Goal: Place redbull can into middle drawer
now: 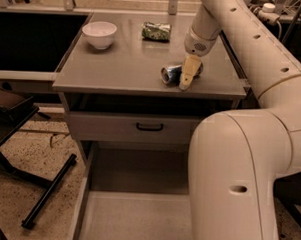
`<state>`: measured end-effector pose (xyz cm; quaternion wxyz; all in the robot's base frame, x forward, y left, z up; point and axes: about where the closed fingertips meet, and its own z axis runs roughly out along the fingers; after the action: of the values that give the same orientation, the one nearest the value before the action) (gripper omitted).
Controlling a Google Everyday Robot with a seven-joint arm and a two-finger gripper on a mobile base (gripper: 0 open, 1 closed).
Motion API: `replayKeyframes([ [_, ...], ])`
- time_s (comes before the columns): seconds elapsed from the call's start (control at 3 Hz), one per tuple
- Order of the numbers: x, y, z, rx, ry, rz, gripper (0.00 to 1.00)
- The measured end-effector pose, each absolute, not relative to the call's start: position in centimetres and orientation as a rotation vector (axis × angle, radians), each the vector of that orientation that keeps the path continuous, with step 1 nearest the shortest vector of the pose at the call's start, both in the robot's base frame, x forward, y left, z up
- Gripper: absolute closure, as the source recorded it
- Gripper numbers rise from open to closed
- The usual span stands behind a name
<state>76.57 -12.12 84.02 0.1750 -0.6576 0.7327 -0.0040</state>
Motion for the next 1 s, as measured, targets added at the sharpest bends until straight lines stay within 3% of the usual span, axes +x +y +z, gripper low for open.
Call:
replayKeyframes([
  [1.0, 76.58, -12.11, 84.02, -1.863, 2.076, -0.011, 0.65],
])
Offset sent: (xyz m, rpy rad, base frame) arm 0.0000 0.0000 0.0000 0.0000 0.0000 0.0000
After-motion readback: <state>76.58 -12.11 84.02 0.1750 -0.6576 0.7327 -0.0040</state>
